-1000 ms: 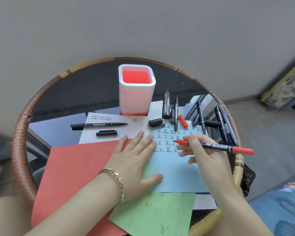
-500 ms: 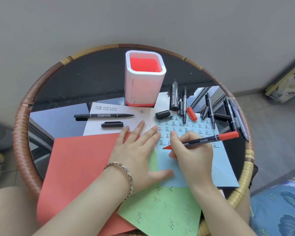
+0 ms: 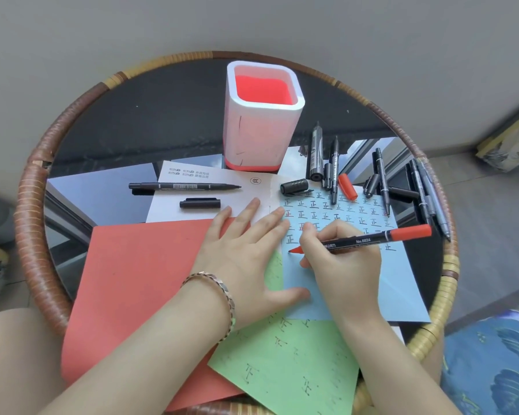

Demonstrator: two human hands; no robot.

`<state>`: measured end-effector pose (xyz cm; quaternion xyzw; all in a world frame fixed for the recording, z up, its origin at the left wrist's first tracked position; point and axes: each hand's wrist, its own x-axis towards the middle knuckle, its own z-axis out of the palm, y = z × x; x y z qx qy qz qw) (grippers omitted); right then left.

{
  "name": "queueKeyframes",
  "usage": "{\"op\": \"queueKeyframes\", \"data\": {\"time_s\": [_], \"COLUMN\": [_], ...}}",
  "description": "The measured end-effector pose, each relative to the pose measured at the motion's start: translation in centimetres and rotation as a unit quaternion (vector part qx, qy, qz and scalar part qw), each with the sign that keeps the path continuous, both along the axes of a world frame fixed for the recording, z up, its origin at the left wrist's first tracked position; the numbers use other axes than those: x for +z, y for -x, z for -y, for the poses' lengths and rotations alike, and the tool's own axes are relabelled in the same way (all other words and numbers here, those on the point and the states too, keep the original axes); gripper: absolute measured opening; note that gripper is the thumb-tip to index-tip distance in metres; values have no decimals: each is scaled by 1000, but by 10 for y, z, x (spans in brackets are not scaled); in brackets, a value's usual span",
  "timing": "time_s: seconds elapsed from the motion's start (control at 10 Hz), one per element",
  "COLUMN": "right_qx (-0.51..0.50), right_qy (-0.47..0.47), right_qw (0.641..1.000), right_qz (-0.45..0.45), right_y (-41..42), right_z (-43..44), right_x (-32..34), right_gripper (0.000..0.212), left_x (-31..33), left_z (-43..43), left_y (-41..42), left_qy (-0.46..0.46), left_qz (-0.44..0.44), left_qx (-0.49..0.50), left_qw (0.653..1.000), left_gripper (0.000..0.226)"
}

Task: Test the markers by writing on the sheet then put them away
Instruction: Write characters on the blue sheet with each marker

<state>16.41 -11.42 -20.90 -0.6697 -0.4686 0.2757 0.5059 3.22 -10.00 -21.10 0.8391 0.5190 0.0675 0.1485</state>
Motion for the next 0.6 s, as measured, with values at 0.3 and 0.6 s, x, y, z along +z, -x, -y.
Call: {"op": "queueKeyframes", "data": {"time_s": [0.3, 0.6], "right_qx": [-13, -14], "right_qy": [-5, 2], "right_qw": [1000, 1000], "right_qz": [25, 7], "right_y": [-1, -1], "right_z": [0, 0], "right_x": [-4, -1], "right_gripper": [33, 31], "left_x": [1, 0], "left_z": [0, 0], "left_y": [-1, -1], "left_qy": [1, -1], "left_qz": [0, -7], "left_qx": [5, 3], "left_qw": [1000, 1000], "left_gripper": [100, 102]}}
